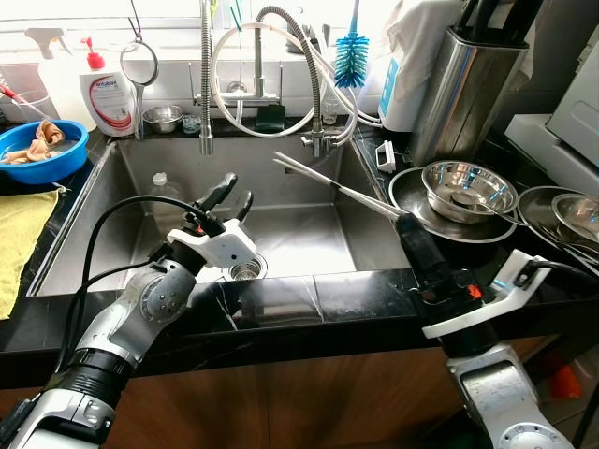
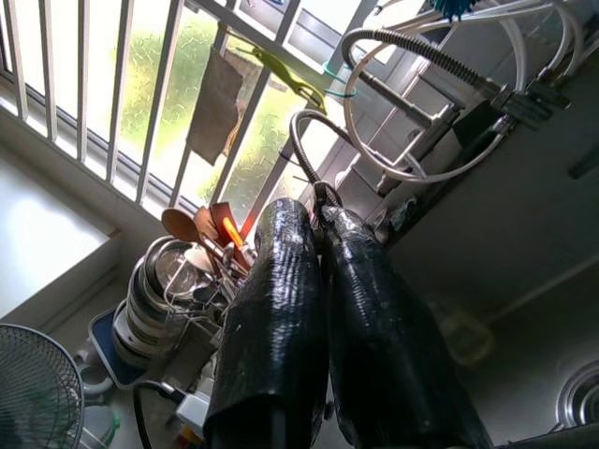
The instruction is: Kitchen organization
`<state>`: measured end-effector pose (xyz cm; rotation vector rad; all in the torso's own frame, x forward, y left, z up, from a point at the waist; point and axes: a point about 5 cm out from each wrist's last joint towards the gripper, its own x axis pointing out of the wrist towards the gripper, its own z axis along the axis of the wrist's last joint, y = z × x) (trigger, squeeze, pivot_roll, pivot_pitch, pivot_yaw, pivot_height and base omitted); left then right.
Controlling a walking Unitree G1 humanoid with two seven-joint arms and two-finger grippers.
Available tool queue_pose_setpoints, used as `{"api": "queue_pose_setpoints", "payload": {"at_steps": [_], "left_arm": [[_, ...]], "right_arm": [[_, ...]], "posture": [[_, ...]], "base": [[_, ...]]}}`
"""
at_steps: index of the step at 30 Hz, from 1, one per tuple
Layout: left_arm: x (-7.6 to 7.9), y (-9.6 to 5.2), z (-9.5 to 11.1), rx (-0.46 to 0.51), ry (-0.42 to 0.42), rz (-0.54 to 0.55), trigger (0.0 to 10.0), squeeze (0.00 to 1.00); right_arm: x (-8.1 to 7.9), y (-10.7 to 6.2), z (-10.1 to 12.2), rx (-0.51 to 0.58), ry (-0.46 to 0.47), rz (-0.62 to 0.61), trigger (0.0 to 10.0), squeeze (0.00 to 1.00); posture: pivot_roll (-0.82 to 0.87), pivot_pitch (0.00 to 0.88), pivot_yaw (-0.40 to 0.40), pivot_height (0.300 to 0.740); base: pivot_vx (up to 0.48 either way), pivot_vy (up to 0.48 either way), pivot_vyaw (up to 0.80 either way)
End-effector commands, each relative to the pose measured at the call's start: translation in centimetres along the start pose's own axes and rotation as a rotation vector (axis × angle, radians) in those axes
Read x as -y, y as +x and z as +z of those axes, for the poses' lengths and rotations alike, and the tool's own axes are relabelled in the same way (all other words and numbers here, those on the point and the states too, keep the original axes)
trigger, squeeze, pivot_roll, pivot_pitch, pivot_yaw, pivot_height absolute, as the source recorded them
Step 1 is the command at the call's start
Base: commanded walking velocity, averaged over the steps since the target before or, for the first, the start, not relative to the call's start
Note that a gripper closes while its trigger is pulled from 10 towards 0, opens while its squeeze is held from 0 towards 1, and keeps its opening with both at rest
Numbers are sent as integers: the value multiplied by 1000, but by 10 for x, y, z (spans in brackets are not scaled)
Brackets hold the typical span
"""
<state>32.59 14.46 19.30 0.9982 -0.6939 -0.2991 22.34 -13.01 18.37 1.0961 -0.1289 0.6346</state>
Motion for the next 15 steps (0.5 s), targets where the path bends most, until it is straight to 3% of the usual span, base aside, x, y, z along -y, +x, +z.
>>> {"api": "queue_pose_setpoints", "payload": {"at_steps": [1,7,15], "left_arm": [[-5,7,10,63,32,11,10000,0],[-11,10,15,79,65,71,10000,0],[-1,11,23,135,100,11,10000,0]], "right_arm": [[-7,1,-2,10,18,27,10000,0],[-5,1,-11,-7,29,1,10000,0],[-6,4,-13,-12,41,7,10000,0]], "posture": [[57,0,-47,740],[55,0,-48,740],[57,0,-54,740]], "base": [[0,0,0],[0,0,0],[0,0,0]]}}
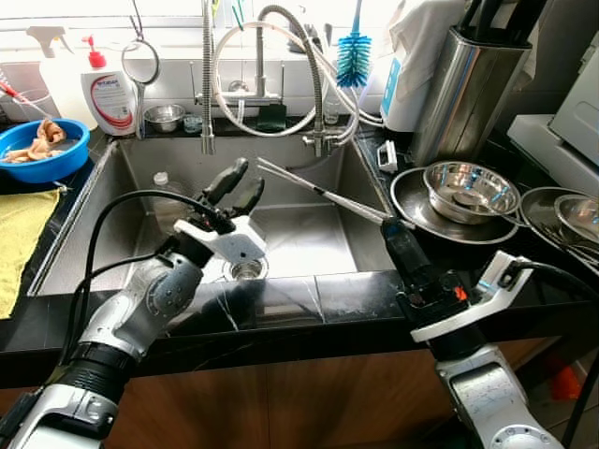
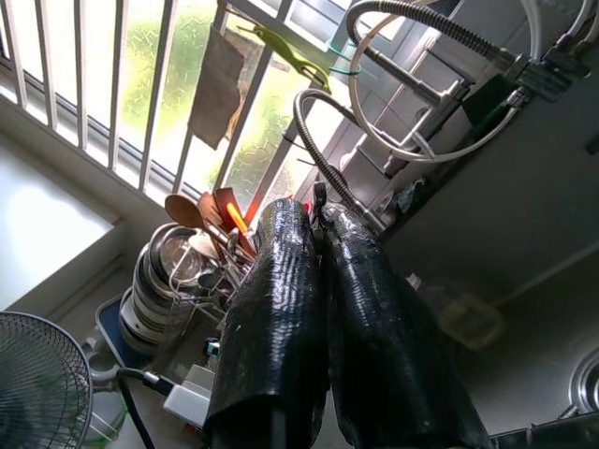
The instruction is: Kitchen organization
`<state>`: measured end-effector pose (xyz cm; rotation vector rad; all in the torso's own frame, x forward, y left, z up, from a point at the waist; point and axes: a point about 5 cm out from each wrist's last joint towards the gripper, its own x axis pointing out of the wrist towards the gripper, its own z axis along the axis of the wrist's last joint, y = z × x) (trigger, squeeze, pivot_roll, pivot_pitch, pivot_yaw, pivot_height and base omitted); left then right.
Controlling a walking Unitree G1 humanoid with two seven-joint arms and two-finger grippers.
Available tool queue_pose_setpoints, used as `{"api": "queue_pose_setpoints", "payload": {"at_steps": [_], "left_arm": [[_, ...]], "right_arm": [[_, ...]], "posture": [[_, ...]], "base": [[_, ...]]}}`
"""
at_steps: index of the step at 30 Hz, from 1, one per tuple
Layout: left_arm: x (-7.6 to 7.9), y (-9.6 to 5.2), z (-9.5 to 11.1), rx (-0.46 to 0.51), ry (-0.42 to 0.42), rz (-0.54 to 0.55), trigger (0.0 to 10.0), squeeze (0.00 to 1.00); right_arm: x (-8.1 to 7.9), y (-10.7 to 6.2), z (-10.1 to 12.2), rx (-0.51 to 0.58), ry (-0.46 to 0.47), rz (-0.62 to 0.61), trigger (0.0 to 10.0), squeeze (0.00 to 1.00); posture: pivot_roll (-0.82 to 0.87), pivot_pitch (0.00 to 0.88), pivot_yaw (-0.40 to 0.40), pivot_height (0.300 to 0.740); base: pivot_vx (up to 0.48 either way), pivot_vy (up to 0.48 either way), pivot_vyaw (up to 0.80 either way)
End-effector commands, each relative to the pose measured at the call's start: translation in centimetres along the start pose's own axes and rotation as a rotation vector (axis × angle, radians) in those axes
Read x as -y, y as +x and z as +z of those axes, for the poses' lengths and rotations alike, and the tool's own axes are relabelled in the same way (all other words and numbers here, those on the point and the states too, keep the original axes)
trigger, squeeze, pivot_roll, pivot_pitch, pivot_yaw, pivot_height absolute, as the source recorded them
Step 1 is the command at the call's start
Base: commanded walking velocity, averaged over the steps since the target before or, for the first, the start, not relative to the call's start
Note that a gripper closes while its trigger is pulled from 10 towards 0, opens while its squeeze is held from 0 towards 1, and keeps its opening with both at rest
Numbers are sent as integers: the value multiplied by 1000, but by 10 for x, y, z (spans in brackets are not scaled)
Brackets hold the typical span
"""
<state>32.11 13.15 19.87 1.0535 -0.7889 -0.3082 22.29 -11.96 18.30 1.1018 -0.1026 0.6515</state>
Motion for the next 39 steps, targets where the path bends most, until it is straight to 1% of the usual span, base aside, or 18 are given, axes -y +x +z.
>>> {"api": "queue_pose_setpoints", "payload": {"at_steps": [1,2,12,29,30,32,33,34,39], "left_arm": [[-1,5,8,55,38,-14,10000,0],[0,5,9,60,54,-15,10000,0],[-2,12,14,69,107,30,10000,0],[0,14,18,80,117,36,9961,0],[1,14,18,79,116,36,5373,0],[1,14,18,78,116,35,5373,0],[1,14,17,77,115,35,2510,0],[1,14,17,76,114,35,0,0],[2,13,16,71,119,35,0,0]], "right_arm": [[-4,1,-3,12,26,8,10000,0],[-5,1,-4,10,31,10,10000,0],[-6,4,-8,-9,31,11,10000,0],[-9,7,-18,-56,59,22,10000,0],[-9,7,-18,-56,60,23,10000,0],[-9,7,-18,-58,61,24,10000,0],[-9,7,-18,-60,61,24,10000,0],[-9,7,-18,-60,61,24,10000,0],[-10,7,-18,-65,52,25,10000,0]], "posture": [[57,0,-54,740],[57,0,-54,740],[55,0,-59,740],[57,0,-67,740],[55,0,-67,740],[56,0,-67,740],[56,0,-68,740],[55,0,-68,740],[56,0,-71,740]], "base": [[0,0,0],[0,0,0],[0,0,0],[0,0,0],[0,0,0],[0,0,0],[0,0,0],[0,0,0],[0,0,0]]}}
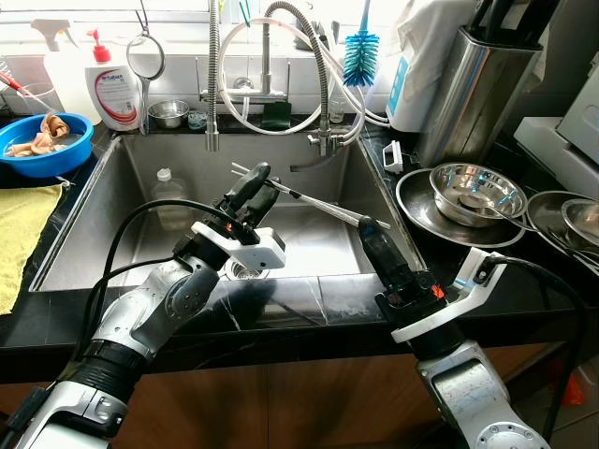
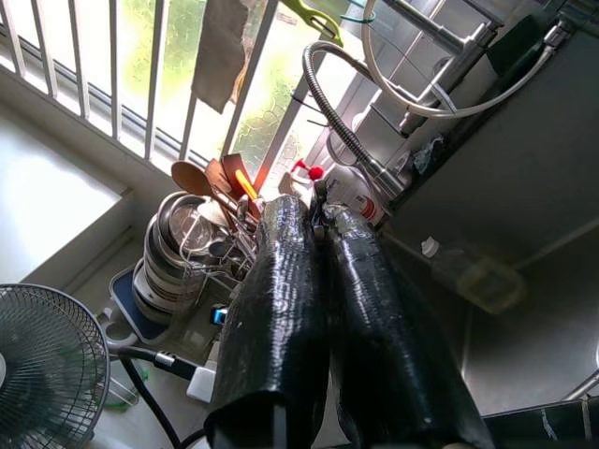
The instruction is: Kitchen organization
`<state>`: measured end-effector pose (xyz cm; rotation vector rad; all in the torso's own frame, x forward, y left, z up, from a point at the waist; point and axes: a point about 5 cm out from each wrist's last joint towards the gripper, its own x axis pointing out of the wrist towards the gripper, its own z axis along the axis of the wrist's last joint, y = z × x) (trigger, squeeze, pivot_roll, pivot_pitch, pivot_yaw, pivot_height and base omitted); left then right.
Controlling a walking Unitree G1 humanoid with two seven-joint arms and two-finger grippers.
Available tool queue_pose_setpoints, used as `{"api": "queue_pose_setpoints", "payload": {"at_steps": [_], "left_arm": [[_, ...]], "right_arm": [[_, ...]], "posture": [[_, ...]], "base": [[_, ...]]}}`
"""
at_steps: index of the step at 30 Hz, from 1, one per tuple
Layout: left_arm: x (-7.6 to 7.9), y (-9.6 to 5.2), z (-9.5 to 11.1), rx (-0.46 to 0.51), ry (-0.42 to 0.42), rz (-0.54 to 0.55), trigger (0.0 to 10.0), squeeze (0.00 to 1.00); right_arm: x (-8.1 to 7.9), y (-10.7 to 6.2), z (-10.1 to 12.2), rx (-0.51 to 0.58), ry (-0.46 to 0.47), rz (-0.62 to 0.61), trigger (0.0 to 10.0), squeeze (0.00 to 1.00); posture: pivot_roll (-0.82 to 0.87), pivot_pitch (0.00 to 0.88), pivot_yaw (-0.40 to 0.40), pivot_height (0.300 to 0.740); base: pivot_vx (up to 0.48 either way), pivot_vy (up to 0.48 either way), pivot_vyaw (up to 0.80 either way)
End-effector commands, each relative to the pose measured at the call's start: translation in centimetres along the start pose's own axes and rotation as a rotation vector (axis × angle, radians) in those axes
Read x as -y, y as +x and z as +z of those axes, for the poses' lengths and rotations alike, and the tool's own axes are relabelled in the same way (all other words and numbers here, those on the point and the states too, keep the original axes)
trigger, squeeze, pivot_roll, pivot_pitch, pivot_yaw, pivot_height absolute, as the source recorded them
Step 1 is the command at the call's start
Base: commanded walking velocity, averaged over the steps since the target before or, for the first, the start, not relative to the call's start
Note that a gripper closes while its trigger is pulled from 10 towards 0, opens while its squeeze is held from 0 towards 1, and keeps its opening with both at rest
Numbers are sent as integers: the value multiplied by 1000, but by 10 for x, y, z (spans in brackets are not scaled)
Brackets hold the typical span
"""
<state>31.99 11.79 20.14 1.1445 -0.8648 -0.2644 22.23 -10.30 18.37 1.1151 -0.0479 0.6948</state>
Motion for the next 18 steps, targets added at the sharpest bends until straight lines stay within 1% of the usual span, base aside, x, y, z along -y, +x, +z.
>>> {"api": "queue_pose_setpoints", "payload": {"at_steps": [1,4,10,16,17,18], "left_arm": [[-2,5,5,29,5,8,0,0],[-1,5,4,27,7,5,0,0],[-1,5,4,25,13,1,0,0],[0,5,3,24,21,-4,0,0],[0,4,3,24,22,-5,0,0],[0,4,3,24,24,-6,0,0]], "right_arm": [[-4,1,-4,-9,13,17,10000,0],[-4,1,-4,-14,-8,20,10000,0],[-7,3,-4,-27,-127,24,10000,0],[-7,6,-4,-30,-162,20,10000,0],[-6,7,-4,-32,-181,8,10000,663],[-5,7,-4,-32,-192,1,10000,1000]], "posture": [[56,0,-71,740],[56,0,-72,740],[56,0,-73,740],[55,0,-73,740],[55,0,-73,740],[56,0,-73,740]], "base": [[0,0,0],[0,0,0],[0,0,0],[0,0,0],[0,0,0],[0,0,0]]}}
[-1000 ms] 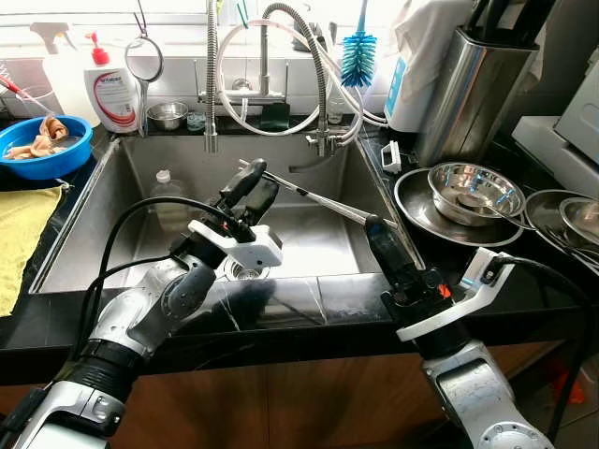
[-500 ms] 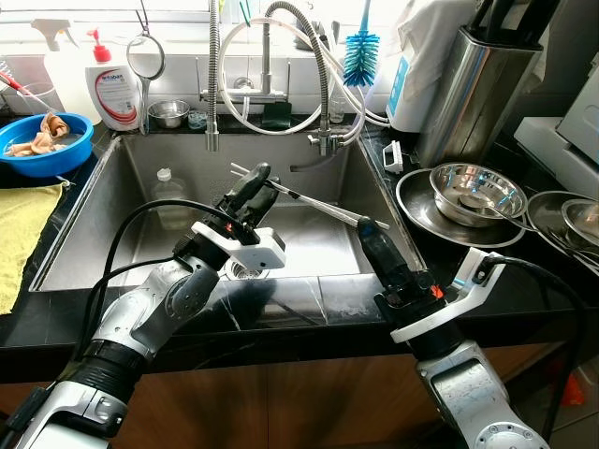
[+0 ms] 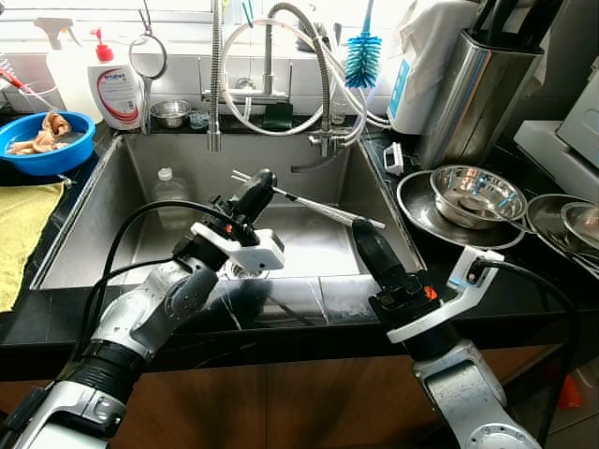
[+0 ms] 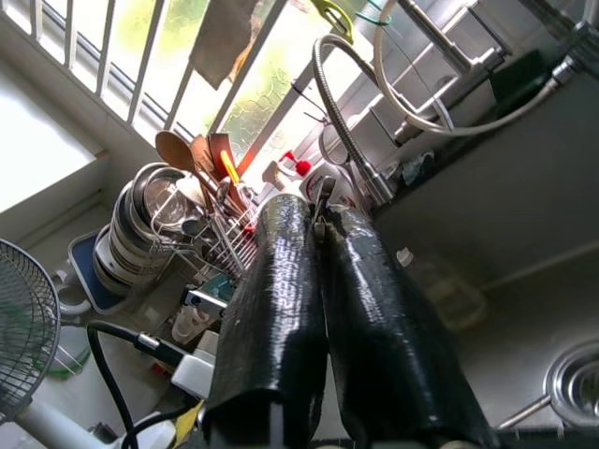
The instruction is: Kitchen organization
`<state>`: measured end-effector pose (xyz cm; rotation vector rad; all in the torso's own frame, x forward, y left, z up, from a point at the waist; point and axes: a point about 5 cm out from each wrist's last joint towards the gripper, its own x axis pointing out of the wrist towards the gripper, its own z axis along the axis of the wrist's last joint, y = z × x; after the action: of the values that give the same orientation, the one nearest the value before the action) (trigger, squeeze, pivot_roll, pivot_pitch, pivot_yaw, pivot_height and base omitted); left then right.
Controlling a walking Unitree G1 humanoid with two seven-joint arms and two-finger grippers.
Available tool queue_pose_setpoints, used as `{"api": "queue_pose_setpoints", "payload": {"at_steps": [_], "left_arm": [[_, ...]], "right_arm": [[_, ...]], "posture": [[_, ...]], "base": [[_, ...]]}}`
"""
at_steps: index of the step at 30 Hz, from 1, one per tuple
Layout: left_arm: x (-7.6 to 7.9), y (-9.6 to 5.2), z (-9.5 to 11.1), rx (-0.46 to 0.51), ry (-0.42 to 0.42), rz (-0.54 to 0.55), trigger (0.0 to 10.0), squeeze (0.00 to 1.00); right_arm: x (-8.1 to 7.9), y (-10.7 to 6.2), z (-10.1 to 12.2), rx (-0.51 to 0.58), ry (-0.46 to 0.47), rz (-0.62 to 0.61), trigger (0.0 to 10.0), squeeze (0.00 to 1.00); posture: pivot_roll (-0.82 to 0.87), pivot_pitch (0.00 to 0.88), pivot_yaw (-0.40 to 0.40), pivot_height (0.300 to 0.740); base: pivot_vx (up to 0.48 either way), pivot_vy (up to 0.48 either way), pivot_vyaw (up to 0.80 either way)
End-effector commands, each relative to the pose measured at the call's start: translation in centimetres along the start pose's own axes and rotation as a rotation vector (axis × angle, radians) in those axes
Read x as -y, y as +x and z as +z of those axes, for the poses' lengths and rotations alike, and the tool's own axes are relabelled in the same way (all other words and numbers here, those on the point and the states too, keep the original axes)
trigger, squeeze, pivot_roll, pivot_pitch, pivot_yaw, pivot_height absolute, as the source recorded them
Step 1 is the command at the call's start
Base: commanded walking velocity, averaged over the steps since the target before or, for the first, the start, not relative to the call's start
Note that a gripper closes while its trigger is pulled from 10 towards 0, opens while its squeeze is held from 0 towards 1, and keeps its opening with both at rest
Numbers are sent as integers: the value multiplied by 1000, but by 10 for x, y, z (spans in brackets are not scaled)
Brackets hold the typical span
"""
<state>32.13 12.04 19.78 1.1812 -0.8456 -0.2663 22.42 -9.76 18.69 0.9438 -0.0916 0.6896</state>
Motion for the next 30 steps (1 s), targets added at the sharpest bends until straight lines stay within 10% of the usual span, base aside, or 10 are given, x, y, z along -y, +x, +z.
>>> {"api": "queue_pose_setpoints", "payload": {"at_steps": [1,17,18,19,20,30], "left_arm": [[-3,6,6,37,-2,19,0,0],[-1,6,3,34,46,0,0,0],[-1,5,3,34,48,-1,0,0],[-1,5,3,34,49,-1,0,0],[-1,5,3,32,51,-3,0,0],[4,4,0,18,63,-24,0,0]], "right_arm": [[-2,2,-1,-15,-23,-2,10000,1000],[-2,16,7,8,-75,-42,10000,1000],[-2,18,10,16,-81,-49,10000,306],[-2,19,11,21,-84,-52,10000,306],[-5,22,15,31,-94,-47,10000,0],[-23,30,31,69,-138,8,10000,0]], "posture": [[56,0,-73,740],[60,0,-72,740],[59,0,-72,740],[60,0,-72,740],[60,0,-72,740],[57,0,-70,740]], "base": [[0,0,0],[0,0,0],[0,0,0],[0,0,0],[0,0,0],[0,0,0]]}}
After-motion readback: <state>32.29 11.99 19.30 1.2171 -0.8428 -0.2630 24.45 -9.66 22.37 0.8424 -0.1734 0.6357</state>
